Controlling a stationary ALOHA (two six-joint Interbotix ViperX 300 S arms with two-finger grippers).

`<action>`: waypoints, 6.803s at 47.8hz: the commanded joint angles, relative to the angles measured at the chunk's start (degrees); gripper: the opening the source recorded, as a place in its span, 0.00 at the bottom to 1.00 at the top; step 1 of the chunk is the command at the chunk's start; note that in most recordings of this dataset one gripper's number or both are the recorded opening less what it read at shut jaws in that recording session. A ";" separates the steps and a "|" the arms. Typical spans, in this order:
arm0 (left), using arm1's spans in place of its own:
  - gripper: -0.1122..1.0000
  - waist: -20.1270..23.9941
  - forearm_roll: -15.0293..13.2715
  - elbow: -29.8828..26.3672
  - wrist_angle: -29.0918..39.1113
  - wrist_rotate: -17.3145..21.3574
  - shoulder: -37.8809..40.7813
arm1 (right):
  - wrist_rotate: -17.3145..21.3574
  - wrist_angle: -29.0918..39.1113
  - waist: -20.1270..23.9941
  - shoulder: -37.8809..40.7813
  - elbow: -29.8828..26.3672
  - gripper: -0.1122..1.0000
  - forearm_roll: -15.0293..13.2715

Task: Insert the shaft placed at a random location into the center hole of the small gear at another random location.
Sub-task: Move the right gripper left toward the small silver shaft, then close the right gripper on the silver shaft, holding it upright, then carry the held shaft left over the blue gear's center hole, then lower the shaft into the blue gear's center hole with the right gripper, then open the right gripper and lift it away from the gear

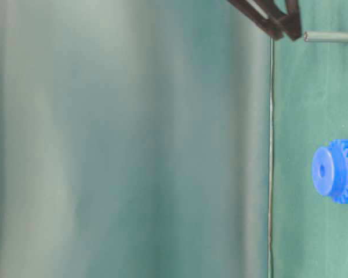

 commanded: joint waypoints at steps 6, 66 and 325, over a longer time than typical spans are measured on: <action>0.10 0.18 0.09 -1.41 0.26 0.18 0.44 | -0.35 -1.67 -0.26 3.08 -1.58 0.90 0.26; 0.10 0.18 0.09 -1.41 1.49 -0.26 0.62 | -0.44 15.29 0.35 -8.17 -7.56 0.22 0.00; 0.10 0.18 0.18 -1.41 1.49 -0.18 0.88 | 0.00 17.93 8.26 14.94 -32.52 0.83 0.53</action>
